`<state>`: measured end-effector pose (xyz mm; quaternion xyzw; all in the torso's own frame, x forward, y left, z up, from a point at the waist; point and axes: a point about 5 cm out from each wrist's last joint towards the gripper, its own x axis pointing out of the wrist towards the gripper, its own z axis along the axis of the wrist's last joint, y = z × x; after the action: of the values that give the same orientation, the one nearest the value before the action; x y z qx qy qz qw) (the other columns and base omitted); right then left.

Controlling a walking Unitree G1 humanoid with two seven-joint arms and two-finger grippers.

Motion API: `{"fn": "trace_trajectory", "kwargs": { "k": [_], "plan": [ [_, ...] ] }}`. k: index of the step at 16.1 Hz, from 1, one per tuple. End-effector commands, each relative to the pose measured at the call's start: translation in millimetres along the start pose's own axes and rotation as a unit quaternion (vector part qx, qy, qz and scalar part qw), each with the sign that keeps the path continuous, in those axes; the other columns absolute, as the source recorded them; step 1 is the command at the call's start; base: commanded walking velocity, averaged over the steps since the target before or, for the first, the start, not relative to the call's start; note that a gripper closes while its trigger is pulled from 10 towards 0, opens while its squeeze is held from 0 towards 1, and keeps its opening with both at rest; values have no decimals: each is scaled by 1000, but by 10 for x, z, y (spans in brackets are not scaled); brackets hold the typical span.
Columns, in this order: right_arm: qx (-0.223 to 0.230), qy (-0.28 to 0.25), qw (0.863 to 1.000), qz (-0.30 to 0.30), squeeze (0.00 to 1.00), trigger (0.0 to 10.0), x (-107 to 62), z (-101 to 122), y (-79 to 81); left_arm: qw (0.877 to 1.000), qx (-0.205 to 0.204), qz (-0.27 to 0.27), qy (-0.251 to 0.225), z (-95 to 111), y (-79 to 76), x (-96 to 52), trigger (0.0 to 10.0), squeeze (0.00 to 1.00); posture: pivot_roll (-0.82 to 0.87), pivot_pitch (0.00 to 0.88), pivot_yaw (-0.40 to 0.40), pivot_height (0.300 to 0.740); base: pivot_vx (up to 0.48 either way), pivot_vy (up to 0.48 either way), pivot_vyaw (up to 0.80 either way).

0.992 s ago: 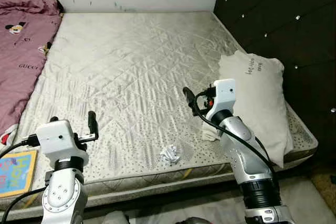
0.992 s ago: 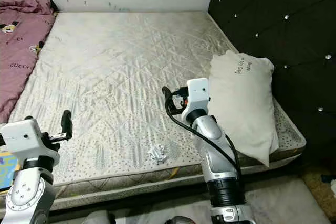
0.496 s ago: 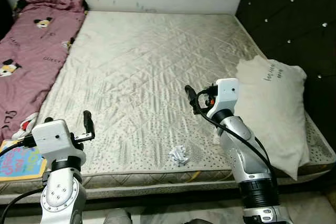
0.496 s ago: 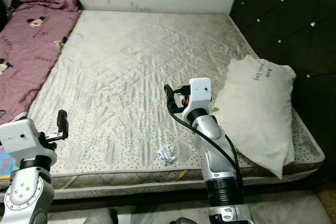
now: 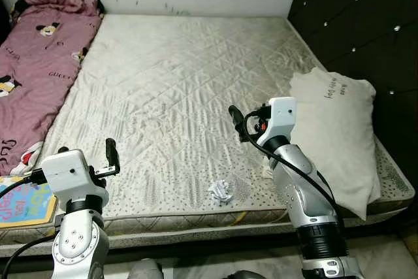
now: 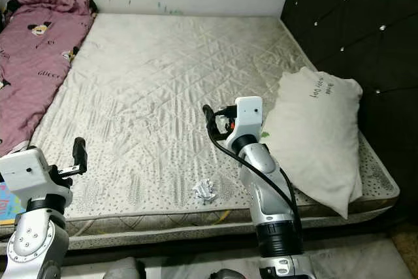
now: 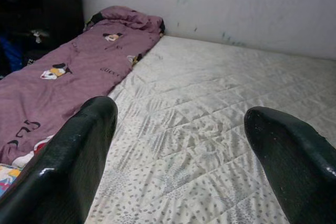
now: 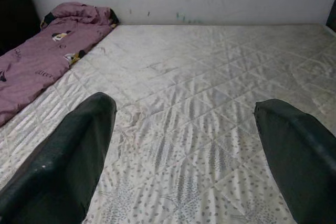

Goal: Clean up the room

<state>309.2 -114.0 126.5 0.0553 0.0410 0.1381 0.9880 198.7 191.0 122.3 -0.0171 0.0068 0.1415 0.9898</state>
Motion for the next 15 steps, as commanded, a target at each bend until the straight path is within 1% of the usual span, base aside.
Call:
{"fn": "trace_trajectory", "kwargs": {
  "k": [1,4,7,9,12,15],
  "plan": [
    [1,-7,1000,1,0,10000,4,53,-18,1000,1,1,-8,43,1,1,10000,0,19,0,-72,661,0,0,0],
    [-4,-7,1000,7,0,10000,12,52,-7,1000,5,7,-9,45,-2,12,10000,0,19,0,-73,622,0,0,0],
    [-11,-1,1000,17,0,10000,32,45,15,1000,11,26,-12,51,20,25,10000,0,21,0,-76,622,0,0,0],
    [-18,-1,999,32,0,10000,47,52,58,999,6,39,-11,50,46,28,10000,0,22,0,-79,622,0,0,0],
    [-26,-2,999,42,0,10000,68,56,81,999,4,44,-10,45,52,36,10000,0,27,0,-82,622,0,0,0],
    [-37,-4,997,65,0,10000,94,71,151,999,6,47,-13,63,47,51,10000,0,29,0,-82,622,0,0,0]
  ]
}}
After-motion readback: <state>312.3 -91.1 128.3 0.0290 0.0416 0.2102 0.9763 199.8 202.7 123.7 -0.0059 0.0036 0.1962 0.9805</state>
